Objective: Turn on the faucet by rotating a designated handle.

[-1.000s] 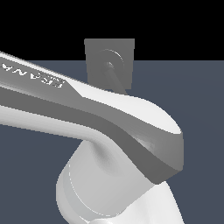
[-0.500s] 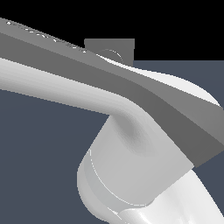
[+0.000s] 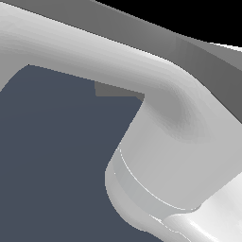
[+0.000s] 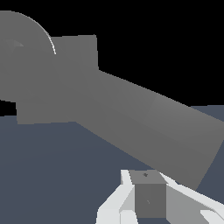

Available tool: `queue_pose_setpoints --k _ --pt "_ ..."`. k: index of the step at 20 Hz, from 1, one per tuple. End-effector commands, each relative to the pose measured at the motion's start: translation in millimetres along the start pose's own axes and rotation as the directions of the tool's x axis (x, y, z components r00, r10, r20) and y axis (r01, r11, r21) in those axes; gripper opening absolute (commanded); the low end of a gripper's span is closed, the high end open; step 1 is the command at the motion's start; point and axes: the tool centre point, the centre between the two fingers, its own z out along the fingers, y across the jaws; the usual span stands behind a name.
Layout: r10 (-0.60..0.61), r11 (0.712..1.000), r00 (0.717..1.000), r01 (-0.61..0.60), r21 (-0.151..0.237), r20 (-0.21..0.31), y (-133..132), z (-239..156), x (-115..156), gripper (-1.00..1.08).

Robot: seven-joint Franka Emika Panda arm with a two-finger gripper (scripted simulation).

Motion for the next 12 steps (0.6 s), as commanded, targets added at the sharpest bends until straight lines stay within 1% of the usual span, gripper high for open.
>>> queue_pose_setpoints --k 1,6,7,12 --pt "-0.003 1.0 1.0 0.003 -0.003 -0.029 10 5 18 -1.0" --pt "-0.004 1.0 0.999 0.004 -0.004 -0.033 20 5 29 -1.0" --pt "0.066 0.998 0.998 -0.066 -0.014 -0.007 10 1 6 -1.0" --pt "0.057 0.998 0.998 -0.057 -0.012 -0.011 14 1 27 -1.0"
